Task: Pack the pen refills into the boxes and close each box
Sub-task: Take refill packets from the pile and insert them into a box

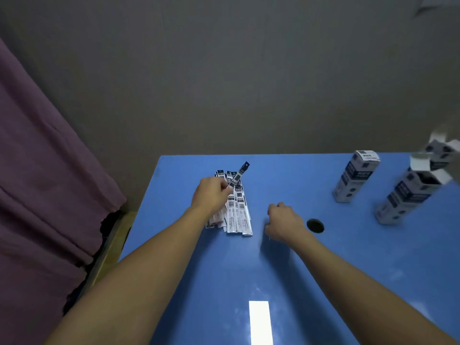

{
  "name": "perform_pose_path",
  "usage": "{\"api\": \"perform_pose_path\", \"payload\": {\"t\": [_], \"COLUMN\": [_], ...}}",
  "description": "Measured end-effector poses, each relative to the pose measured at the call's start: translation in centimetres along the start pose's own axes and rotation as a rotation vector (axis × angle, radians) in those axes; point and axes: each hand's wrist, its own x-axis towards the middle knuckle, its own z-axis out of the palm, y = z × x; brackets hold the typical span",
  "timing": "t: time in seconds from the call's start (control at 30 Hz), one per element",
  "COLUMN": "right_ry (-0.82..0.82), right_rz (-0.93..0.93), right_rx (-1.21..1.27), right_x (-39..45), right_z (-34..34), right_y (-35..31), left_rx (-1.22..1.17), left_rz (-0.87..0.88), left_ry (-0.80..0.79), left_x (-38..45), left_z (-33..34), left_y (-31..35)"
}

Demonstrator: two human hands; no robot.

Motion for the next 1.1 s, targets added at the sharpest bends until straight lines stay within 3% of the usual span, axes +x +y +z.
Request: {"api": "perform_pose_path", "payload": {"t": [0.3,0.47,0.73,1.1], "right_ry": [0.065,0.113,0.141,0.126], "right_rz": [0.268,0.389,0.518,0.458], "right_rx": [0.076,0.132,0.186,0.172], "right_x": [-6.5,-10.0,-15.8,-20.9], "right_z": [0.9,0.3,0.2,-0.6], "right_y": [7.9,12.7,21.7,34.3], "left_rx": [0.040,0.074,0.038,0.003], "left_rz": [0.185,0.245,0.216,0.110], "left_ry": [-0.247,-0.304,-0.300,-0.200], "left_x": [-1.9,-2.7,-5.3,-9.9], "left_z": [5.6,8.4,13.3,19.4], "left_y": [5.6,10.0,15.8,21.7]}}
